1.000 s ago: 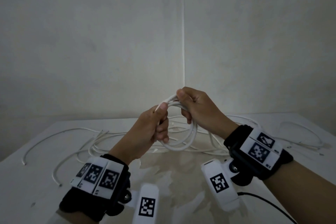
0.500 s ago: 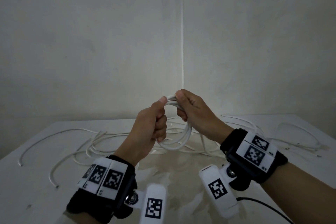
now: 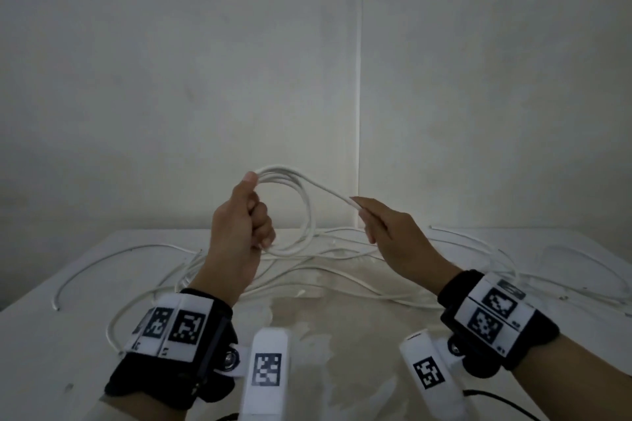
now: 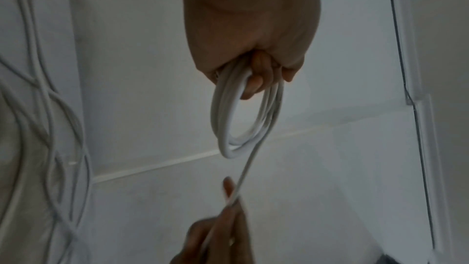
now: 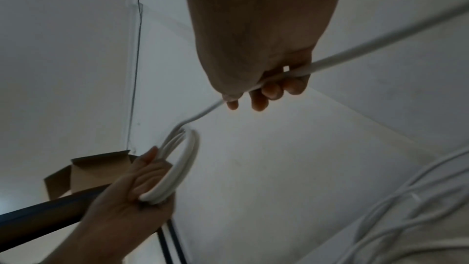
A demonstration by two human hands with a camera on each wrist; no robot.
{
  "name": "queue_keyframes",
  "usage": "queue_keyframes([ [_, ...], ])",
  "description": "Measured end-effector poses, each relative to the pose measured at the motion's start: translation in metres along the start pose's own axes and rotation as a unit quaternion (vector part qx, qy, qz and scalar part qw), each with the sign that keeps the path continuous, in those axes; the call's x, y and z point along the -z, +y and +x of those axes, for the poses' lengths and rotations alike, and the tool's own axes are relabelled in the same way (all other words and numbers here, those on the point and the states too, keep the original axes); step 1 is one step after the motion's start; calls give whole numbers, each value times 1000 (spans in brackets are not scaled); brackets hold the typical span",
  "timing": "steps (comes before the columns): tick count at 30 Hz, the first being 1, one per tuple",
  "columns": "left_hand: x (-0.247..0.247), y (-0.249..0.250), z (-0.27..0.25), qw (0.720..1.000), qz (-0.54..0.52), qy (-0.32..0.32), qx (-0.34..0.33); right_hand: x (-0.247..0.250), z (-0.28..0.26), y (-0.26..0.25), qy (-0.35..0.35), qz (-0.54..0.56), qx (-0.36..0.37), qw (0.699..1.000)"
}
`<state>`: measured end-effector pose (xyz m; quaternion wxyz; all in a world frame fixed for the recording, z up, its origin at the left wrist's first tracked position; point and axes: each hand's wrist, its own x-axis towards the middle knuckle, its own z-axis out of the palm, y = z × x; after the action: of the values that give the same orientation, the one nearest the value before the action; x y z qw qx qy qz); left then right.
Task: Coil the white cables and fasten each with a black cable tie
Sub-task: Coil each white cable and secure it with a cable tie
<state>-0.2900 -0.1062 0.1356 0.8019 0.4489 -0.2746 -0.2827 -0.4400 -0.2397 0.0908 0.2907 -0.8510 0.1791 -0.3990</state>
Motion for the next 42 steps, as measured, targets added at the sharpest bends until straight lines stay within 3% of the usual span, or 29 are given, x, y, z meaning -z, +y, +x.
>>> queue_keyframes([
  [7,39,27,22,990,-91,99,-50,-3,-2,57,-37,-133,-14,990],
  [10,42,27,24,989,-64,114,-71,-14,-2,61,-64,-310,106,943],
  [12,38,23,23,987,-41,127,-91,-26,0,53,-55,-369,202,906],
  [18,26,18,23,984,-25,139,-111,-51,-4,14,-104,-389,358,842],
  [22,18,12,20,985,30,123,-115,-53,-8,-5,-109,-339,409,840],
  [26,11,8,14,984,80,96,-125,-54,-10,-10,-124,-309,409,850],
  [34,2,-21,-4,964,220,-35,-144,-48,11,-29,-76,-284,448,844],
  [37,3,-26,-8,956,255,-61,-133,-47,16,-34,-40,-254,444,858],
  [42,3,-24,-13,940,304,-124,-96,-32,23,-30,9,-166,374,913],
])
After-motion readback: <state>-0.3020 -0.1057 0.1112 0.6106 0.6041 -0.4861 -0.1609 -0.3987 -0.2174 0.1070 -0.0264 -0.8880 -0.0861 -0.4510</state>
